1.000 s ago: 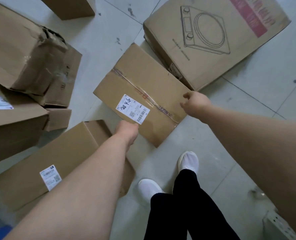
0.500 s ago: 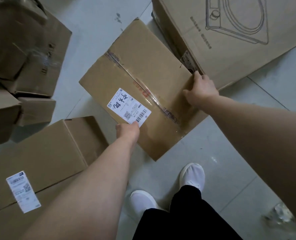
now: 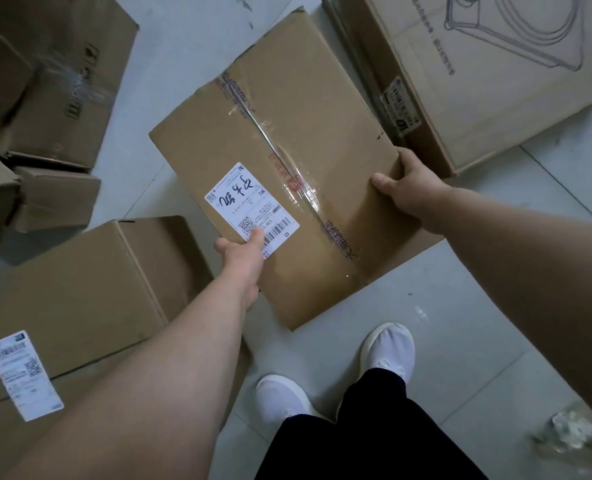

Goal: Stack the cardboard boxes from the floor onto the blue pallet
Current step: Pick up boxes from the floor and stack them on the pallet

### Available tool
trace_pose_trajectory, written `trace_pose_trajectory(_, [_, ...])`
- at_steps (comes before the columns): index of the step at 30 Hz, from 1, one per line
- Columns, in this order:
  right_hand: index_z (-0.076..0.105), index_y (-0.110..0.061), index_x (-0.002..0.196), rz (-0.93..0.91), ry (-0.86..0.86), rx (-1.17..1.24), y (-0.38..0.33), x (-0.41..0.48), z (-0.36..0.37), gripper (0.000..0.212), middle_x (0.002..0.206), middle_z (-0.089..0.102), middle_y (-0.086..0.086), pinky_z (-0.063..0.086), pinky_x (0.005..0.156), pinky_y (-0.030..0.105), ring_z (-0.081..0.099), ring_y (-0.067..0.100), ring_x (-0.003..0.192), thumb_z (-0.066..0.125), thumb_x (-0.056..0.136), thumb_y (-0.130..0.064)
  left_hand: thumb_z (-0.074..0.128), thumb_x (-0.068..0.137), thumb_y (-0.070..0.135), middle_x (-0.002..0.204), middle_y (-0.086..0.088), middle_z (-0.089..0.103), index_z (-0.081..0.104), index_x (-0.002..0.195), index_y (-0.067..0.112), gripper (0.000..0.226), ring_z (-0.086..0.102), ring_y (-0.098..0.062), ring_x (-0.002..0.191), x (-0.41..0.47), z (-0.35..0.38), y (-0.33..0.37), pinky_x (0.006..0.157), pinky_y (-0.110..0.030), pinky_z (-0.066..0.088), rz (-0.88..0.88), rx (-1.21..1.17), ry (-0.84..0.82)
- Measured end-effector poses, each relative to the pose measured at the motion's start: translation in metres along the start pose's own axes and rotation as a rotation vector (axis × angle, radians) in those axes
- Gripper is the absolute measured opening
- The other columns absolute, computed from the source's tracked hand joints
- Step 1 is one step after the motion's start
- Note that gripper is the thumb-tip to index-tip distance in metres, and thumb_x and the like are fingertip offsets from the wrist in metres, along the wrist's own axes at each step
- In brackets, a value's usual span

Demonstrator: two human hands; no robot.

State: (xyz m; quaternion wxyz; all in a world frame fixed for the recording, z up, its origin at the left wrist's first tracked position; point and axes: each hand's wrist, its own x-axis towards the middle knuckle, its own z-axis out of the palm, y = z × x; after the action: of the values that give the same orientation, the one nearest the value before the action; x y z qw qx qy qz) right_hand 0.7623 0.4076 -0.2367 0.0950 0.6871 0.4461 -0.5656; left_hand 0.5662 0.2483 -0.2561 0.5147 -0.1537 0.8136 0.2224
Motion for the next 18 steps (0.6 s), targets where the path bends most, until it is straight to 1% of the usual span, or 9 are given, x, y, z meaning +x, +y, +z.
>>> trace_pose_trajectory(4, [0.026,-0.045,0.143,0.008,0.001,0.026,-0.005,-0.026,0.001,0.058,0.136,0.045,0.002,0.040,0.104,0.057,0.048,0.032,0.121,0.056,0.093,-0.040,0.057,0.092,0.042,0.114,-0.004,0.065,0.025,0.135,0.027,0.056,0.064,-0.028,0.106,-0.020,-0.019,0.003,0.091,-0.056,0.051,-0.010,-0.003,-0.011])
trace_pose_trajectory(8, [0.027,-0.042,0.143,-0.003,0.008,0.037,-0.017,-0.073,-0.002,0.057,0.135,0.046,0.002,0.040,0.105,0.054,0.048,0.031,0.121,0.056,0.094,-0.039,0.056,0.094,0.040,0.109,-0.002,0.065,0.027,0.130,0.023,0.049,0.065,-0.025,0.103,-0.058,-0.047,0.011,0.092,-0.055,0.051,0.014,0.018,-0.008])
trace_pose_trajectory(10, [0.027,-0.037,0.144,-0.008,0.005,0.037,-0.027,-0.102,-0.006,0.057,0.136,0.047,0.003,0.040,0.105,0.052,0.048,0.030,0.121,0.055,0.095,-0.037,0.057,0.093,0.041,0.111,-0.001,0.064,0.028,0.130,0.024,0.050,0.063,-0.026,0.106,-0.081,-0.065,0.017,0.095,-0.057,0.048,0.027,0.031,0.005])
trace_pose_trajectory(13, [0.029,-0.029,0.143,-0.012,-0.015,0.032,-0.044,-0.149,-0.015,0.056,0.133,0.048,0.005,0.042,0.104,0.050,0.049,0.029,0.119,0.057,0.095,-0.035,0.059,0.088,0.047,0.121,-0.001,0.060,0.027,0.131,0.024,0.058,0.060,-0.029,0.111,-0.121,-0.095,0.026,0.096,-0.057,0.046,0.045,0.073,0.026])
trace_pose_trajectory(16, [0.030,-0.024,0.141,-0.034,-0.041,0.011,-0.061,-0.198,-0.021,0.055,0.131,0.049,0.007,0.043,0.100,0.045,0.050,0.024,0.110,0.057,0.094,-0.035,0.060,0.088,0.047,0.122,-0.002,0.060,0.027,0.133,0.024,0.060,0.062,-0.029,0.108,-0.162,-0.127,0.031,0.091,-0.056,0.051,0.043,0.084,0.038])
trace_pose_trajectory(18, [0.030,-0.023,0.141,-0.046,-0.046,-0.009,-0.075,-0.231,-0.025,0.055,0.132,0.049,0.008,0.042,0.098,0.044,0.050,0.025,0.110,0.057,0.095,-0.035,0.060,0.091,0.044,0.121,-0.003,0.060,0.029,0.132,0.022,0.056,0.064,-0.029,0.105,-0.191,-0.148,0.036,0.087,-0.053,0.054,0.052,0.084,0.053])
